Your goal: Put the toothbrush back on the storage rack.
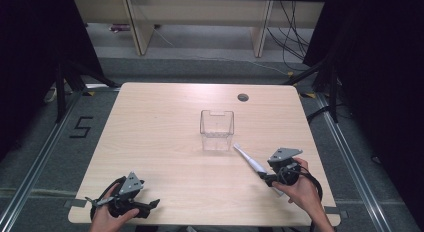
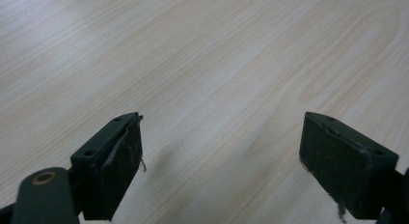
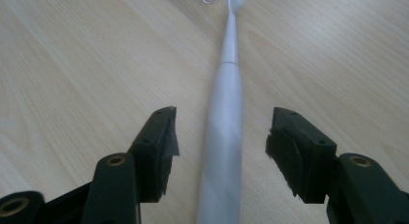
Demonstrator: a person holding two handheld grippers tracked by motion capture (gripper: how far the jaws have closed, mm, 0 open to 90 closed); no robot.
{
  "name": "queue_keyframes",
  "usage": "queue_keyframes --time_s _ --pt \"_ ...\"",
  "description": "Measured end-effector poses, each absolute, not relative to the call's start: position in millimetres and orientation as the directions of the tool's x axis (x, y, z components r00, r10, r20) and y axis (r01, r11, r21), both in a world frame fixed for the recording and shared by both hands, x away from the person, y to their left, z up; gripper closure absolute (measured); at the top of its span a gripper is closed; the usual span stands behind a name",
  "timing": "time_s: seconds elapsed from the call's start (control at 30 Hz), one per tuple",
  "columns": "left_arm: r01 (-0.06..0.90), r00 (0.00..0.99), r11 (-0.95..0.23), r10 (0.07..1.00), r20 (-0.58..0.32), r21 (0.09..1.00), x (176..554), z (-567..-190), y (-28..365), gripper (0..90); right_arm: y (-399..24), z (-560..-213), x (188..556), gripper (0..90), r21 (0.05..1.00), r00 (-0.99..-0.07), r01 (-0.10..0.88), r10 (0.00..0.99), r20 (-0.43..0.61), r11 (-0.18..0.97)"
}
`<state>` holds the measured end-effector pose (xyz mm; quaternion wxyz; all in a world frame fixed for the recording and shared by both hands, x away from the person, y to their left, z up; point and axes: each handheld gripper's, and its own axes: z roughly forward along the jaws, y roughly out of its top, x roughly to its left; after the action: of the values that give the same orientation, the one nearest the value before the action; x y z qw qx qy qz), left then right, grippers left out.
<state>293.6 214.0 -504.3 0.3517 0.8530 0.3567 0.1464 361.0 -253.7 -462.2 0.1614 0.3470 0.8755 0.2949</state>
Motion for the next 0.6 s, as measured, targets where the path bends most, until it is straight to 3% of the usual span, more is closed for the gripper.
queue_keyframes --time_s 0.6 --pt "0.502 0.710 -0.511 0.705 0.006 0.698 293.7 -503.7 214.8 14.9 -236.7 -463.3 393.9 47.6 0.466 -0.730 0.588 0.682 -0.047 0.661"
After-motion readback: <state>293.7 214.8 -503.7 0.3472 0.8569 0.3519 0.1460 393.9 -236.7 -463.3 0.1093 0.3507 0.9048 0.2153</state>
